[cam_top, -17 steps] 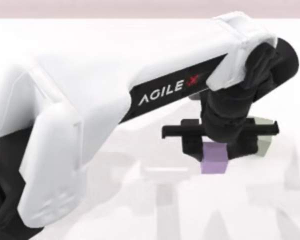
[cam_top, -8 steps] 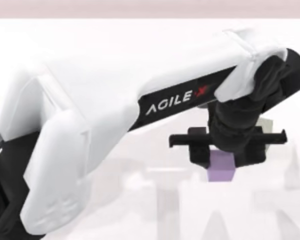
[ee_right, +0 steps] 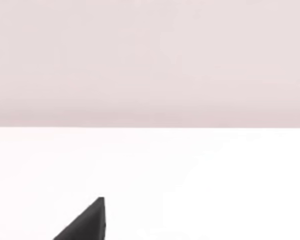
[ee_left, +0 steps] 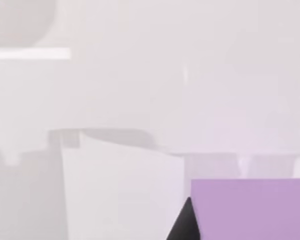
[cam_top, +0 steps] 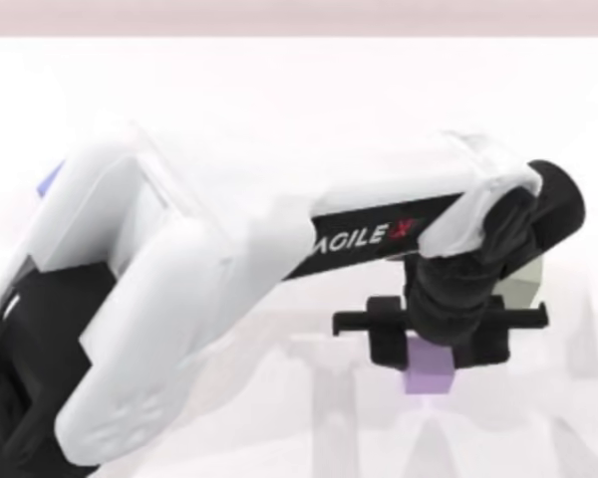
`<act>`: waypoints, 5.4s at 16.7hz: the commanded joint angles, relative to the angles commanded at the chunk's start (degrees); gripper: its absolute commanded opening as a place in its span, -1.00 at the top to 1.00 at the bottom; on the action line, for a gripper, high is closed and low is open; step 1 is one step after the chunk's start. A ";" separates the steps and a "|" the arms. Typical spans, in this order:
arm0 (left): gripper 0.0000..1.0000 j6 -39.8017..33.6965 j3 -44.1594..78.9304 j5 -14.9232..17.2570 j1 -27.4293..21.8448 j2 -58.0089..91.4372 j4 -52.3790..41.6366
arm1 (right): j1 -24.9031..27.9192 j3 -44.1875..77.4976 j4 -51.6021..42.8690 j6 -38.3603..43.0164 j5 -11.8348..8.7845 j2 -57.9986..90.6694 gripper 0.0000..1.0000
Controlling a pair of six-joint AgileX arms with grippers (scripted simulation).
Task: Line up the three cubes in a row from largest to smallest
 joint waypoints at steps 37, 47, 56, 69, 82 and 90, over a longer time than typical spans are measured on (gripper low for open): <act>-1.00 -0.36 12.20 -0.03 0.88 -2.20 -14.39 | 0.00 0.00 0.00 0.00 0.00 0.00 -1.00; -1.00 3.95 -7.51 -0.68 11.34 -23.02 -1.87 | 3.53 16.52 -11.56 -9.83 -0.10 17.42 -1.00; -1.00 22.63 -57.47 -0.69 35.65 -78.45 26.97 | 10.99 52.97 -38.78 -31.88 0.10 67.63 -1.00; -1.00 55.27 -106.99 1.25 58.08 -132.96 61.31 | 18.90 90.95 -65.66 -54.56 0.08 114.58 -1.00; -1.00 56.53 -108.44 1.39 58.71 -134.74 62.62 | 19.14 86.90 -57.89 -55.29 0.11 118.94 -1.00; -1.00 56.53 -108.44 1.39 58.71 -134.74 62.62 | 19.27 80.62 -48.30 -55.11 0.14 122.31 -1.00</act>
